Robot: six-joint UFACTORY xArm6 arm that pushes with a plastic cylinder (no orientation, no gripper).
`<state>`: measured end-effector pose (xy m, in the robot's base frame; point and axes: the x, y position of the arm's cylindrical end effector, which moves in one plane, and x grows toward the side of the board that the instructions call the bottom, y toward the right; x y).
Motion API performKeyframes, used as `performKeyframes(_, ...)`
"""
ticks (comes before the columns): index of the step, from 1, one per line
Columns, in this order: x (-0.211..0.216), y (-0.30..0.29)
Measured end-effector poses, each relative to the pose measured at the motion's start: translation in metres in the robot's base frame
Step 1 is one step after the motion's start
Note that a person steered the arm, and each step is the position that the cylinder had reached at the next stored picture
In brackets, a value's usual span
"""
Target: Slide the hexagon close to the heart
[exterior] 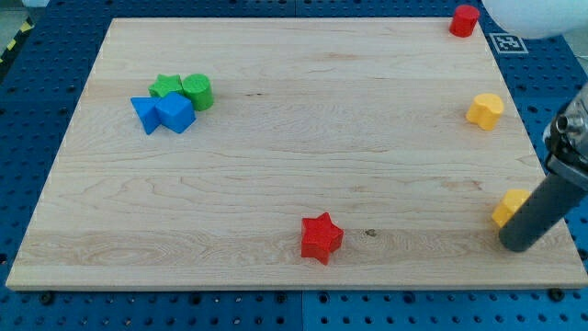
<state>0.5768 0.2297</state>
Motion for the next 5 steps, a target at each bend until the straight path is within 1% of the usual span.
performKeyframes(1, -0.026, 0.000)
performKeyframes(2, -0.035, 0.000)
performKeyframes(3, -0.020, 0.012)
performKeyframes(4, -0.016, 0.020)
performKeyframes(5, -0.027, 0.020)
